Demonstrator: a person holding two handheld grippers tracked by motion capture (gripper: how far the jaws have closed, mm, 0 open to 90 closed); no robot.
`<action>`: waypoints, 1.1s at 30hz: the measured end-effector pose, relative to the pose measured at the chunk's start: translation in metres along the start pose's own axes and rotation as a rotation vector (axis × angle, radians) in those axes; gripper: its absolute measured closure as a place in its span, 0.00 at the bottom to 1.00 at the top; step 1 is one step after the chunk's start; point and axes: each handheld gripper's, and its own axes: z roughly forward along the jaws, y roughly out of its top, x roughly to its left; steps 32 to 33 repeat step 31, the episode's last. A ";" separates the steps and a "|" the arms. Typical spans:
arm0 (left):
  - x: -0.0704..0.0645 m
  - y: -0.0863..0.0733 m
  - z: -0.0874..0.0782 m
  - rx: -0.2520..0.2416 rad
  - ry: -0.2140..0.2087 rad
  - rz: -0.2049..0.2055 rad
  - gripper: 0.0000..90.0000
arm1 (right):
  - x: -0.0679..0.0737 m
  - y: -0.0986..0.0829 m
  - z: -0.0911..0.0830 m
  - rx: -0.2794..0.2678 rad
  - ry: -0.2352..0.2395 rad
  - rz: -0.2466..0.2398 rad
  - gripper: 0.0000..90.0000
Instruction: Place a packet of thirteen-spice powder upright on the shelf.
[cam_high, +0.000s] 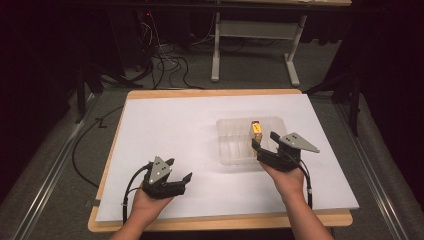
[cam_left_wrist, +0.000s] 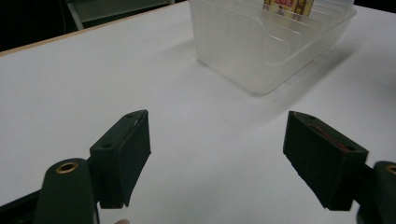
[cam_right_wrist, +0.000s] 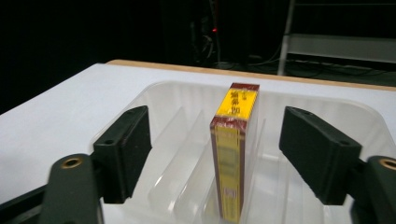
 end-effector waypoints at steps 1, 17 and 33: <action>0.000 0.000 0.000 0.000 0.000 0.000 0.26 | 0.000 0.000 0.000 0.000 0.000 0.000 0.26; 0.006 -0.003 0.001 0.012 0.006 -0.030 0.27 | -0.073 -0.051 -0.088 -0.006 -0.087 0.024 0.22; 0.000 -0.004 0.004 0.028 0.019 0.003 0.27 | -0.074 -0.072 -0.080 0.028 -0.099 -0.013 0.21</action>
